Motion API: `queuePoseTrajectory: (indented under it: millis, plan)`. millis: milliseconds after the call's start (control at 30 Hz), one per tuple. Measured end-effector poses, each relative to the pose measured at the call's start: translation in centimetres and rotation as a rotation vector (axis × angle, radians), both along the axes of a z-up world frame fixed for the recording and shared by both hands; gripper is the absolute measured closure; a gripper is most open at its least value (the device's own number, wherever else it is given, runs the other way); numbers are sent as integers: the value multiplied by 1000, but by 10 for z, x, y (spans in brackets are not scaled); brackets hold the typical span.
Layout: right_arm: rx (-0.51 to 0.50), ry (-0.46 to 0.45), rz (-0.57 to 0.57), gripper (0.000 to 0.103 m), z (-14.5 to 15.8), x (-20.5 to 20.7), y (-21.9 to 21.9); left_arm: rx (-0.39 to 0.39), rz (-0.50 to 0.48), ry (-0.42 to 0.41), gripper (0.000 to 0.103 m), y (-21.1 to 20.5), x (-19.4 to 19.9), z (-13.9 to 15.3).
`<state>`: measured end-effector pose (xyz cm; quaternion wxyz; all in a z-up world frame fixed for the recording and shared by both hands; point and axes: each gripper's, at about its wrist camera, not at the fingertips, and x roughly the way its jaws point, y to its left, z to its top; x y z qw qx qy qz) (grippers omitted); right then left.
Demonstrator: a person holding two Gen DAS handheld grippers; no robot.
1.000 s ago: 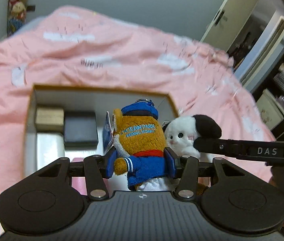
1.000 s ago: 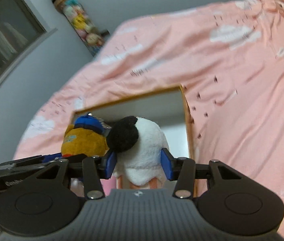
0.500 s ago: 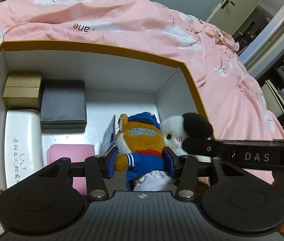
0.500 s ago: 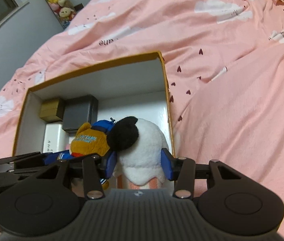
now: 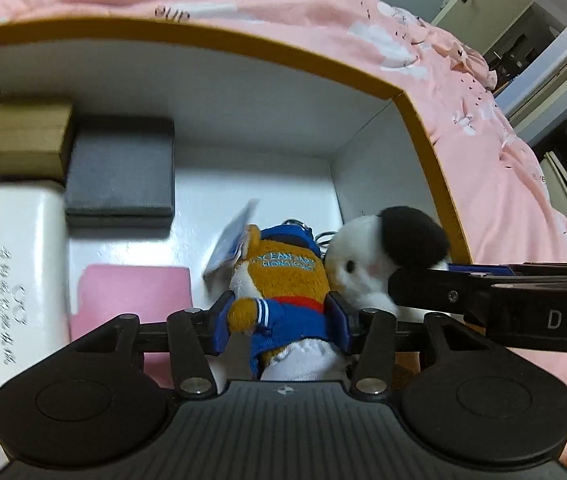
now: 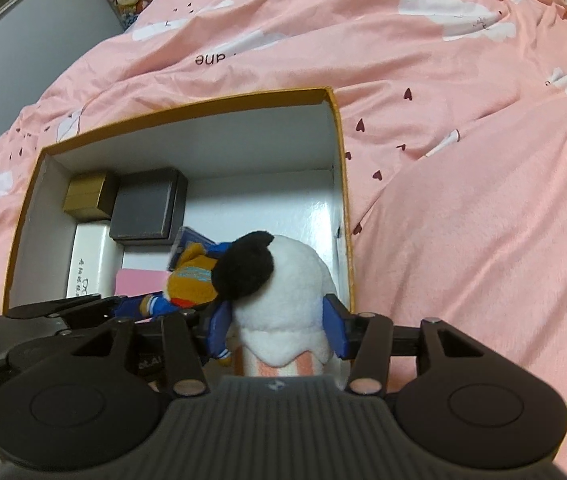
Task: Organize objects
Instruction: 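Lower the orange plush into the box with the left tool while the right lowers the white plush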
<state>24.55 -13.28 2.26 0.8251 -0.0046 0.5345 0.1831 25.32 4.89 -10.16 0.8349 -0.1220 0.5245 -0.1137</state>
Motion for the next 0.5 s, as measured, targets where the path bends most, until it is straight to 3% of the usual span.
queuePoseTrajectory:
  millis: [133,233,333,433,500]
  plan:
    - [-15,5,12,54,0,1,1,-1,-3,-2,46,3,-2,2]
    - [-20,-1,18,53,3,0,-2,-21,-31,4,39,8,-4,12]
    - [-3,-3,49,54,8,-3,-6,10,-87,10,39,10,-10,29]
    - [-20,-21,101,66,12,-8,-8,40,-113,36,57,10,-10,37]
    - [-58,-40,141,70,12,-11,-6,34,-112,53,63,12,-8,35]
